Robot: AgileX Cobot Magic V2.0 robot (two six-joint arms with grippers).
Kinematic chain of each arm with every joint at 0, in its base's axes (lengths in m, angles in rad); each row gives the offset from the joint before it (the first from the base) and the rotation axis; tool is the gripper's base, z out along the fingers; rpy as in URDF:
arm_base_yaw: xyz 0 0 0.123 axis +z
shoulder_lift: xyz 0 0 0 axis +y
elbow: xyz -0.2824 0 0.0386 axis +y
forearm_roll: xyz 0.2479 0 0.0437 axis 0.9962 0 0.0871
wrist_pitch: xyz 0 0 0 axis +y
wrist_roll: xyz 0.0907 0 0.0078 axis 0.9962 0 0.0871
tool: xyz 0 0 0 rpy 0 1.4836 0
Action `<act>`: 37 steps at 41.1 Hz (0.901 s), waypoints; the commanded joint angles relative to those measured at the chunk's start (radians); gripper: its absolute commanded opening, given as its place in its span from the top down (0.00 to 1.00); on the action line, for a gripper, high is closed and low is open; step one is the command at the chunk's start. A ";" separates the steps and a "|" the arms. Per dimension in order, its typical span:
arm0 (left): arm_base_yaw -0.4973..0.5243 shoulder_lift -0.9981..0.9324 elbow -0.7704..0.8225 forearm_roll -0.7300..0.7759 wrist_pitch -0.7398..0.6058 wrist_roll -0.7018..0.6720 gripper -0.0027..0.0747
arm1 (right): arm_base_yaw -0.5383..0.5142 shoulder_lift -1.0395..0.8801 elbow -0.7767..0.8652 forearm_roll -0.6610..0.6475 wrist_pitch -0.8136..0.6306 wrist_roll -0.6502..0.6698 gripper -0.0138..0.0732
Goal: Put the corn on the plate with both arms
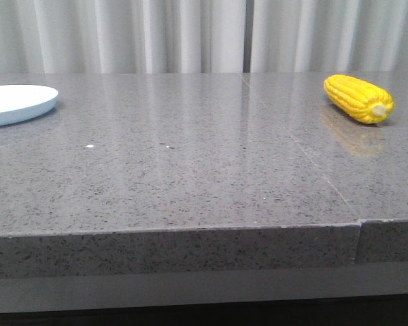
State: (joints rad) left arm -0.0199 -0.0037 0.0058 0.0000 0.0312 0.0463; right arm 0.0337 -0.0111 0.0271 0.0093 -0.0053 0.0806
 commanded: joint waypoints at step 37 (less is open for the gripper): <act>0.002 0.269 -0.635 -0.006 0.340 -0.002 0.99 | -0.004 0.287 -0.638 -0.001 0.443 -0.007 0.92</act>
State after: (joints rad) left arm -0.0199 0.1972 -0.5726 0.0000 0.3483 0.0463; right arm 0.0337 0.2099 -0.5535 0.0093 0.4278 0.0806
